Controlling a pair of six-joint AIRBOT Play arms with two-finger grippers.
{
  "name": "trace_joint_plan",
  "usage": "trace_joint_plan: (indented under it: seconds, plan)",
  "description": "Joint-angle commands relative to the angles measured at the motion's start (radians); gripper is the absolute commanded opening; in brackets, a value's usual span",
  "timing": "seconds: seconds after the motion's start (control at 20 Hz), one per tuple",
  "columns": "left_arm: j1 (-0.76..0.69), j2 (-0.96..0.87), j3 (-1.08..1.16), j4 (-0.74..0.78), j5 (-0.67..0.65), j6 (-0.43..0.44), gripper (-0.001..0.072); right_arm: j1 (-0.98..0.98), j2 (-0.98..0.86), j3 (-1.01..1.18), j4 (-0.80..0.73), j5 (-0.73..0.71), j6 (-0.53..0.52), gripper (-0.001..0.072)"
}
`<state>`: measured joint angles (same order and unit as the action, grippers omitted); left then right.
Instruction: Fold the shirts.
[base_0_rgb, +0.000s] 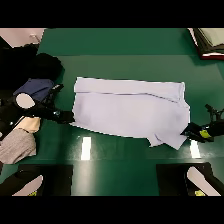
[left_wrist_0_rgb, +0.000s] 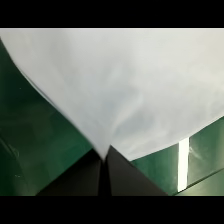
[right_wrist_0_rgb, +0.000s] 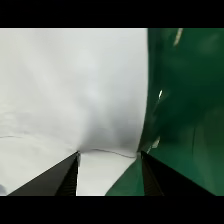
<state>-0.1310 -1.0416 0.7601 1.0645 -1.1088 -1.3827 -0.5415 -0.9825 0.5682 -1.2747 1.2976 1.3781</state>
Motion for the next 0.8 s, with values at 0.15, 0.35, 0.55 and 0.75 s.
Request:
trace_joint_plan:
  seconds: [0.15,0.35,0.55,0.75]
  plan:
    - [0.001,0.000,0.001,-0.001,-0.025,0.003,0.0022,0.034,-0.090,-0.003,-0.001,0.009,0.016,0.0202]
    - [0.001,0.000,0.029,0.006,-0.043,0.003,0.0021,0.034,-0.080,0.031,-0.002,0.059,0.016,0.0023]
    - [0.001,0.000,0.198,0.042,-0.133,0.002,0.0021,0.034,0.049,0.183,-0.001,0.132,0.017,0.0022]
    - [0.001,0.115,0.273,0.056,-0.186,-0.045,0.0020,0.032,0.162,0.339,-0.011,0.264,0.039,0.0021]
